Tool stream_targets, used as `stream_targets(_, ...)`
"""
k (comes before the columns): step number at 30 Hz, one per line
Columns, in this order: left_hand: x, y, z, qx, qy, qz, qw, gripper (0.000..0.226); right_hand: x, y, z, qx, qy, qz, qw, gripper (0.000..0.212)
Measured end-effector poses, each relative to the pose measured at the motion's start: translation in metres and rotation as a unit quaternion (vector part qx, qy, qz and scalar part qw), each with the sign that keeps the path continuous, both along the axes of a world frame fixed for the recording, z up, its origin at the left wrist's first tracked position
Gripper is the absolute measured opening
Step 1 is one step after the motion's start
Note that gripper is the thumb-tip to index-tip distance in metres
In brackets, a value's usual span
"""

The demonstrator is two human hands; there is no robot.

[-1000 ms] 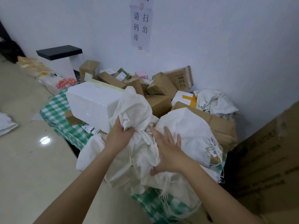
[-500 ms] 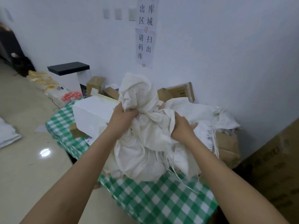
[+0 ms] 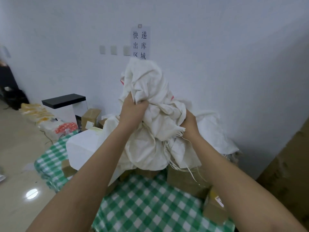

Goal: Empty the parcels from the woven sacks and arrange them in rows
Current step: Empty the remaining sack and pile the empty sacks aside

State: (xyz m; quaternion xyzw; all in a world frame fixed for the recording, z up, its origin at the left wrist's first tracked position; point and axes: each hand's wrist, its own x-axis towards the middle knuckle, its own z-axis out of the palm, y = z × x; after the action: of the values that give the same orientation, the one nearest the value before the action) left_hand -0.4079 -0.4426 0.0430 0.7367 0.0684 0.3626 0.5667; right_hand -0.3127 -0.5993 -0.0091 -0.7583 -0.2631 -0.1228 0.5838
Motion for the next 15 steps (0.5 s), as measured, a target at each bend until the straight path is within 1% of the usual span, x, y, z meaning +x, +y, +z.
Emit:
stream_targets(2, 0.016, -0.010, 0.017, 0.033, -0.019, -0.016, 0.999, 0.023, 0.016, -0.006, 0.013, 0.051, 0.025, 0.001, 0.998, 0.034)
stream_targets(4, 0.028, -0.018, 0.030, 0.041, -0.029, -0.030, 0.998, 0.024, 0.031, -0.012, 0.020, 0.046, 0.028, -0.015, 0.998, 0.026)
stream_targets(6, 0.048, -0.029, 0.040, 0.040, -0.030, -0.048, 0.998, 0.028, 0.048, -0.025, 0.030, 0.075, 0.031, -0.026, 0.996, 0.029)
stream_targets(9, 0.077, -0.044, 0.047, 0.032, -0.031, -0.052, 0.998, 0.036, 0.076, -0.044, 0.036, 0.071, 0.007, -0.055, 0.996, 0.047)
stream_targets(10, 0.088, -0.052, 0.050, 0.028, -0.032, -0.054, 0.998, 0.037, 0.084, -0.052, 0.041, 0.069, 0.006, -0.062, 0.996, 0.046)
stream_targets(12, 0.108, -0.063, 0.052, 0.022, -0.032, -0.056, 0.998, 0.035, 0.101, -0.065, 0.045, 0.060, -0.018, -0.077, 0.995, 0.032)
stream_targets(13, 0.115, -0.067, 0.052, 0.023, -0.032, -0.060, 0.997, 0.034, 0.108, -0.071, 0.043, 0.058, -0.030, -0.084, 0.994, 0.029)
stream_targets(15, 0.142, -0.083, 0.058, 0.023, -0.032, -0.068, 0.997, 0.034, 0.134, -0.087, 0.047, 0.073, -0.030, -0.090, 0.993, 0.032)
